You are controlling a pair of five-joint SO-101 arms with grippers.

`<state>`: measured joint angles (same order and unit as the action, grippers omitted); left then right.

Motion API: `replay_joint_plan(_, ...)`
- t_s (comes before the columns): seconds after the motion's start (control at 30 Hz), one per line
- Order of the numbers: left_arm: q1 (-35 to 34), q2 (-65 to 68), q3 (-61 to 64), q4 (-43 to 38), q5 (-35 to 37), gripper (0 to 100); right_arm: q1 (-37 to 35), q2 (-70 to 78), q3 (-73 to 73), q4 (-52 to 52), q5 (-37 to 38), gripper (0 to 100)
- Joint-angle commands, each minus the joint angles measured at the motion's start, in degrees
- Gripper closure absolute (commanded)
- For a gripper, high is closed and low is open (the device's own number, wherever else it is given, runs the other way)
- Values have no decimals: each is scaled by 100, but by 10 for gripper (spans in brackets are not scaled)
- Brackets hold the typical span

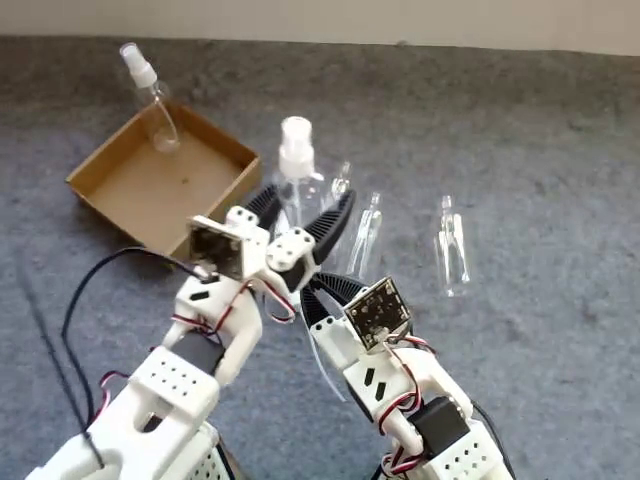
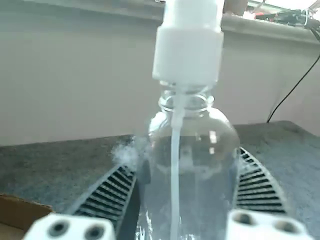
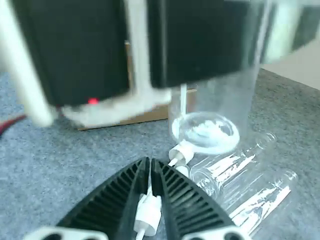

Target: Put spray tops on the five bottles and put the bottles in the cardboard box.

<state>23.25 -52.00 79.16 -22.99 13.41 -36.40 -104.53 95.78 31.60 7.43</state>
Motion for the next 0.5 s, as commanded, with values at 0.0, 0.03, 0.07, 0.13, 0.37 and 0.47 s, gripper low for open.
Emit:
replay_joint_plan(0.0,295,549,-268,-440,-35,856,-48,-92,259,13,-44,993)
replay_joint_plan(0.03,356,620,-251,-448,-35,856,-48,-92,259,13,-44,993)
replay_joint_plan(0.07,400,664,-242,-440,-35,856,-48,-92,259,13,-35,993)
replay_joint_plan(0.13,470,690,-233,-422,-26,856,-48,-92,259,13,-35,993)
replay_joint_plan(0.37,505,690,-242,-422,475,856,-48,-92,259,31,-35,993)
replay_joint_plan(0.47,514,681,-198,-413,484,856,-48,-92,259,31,-35,993)
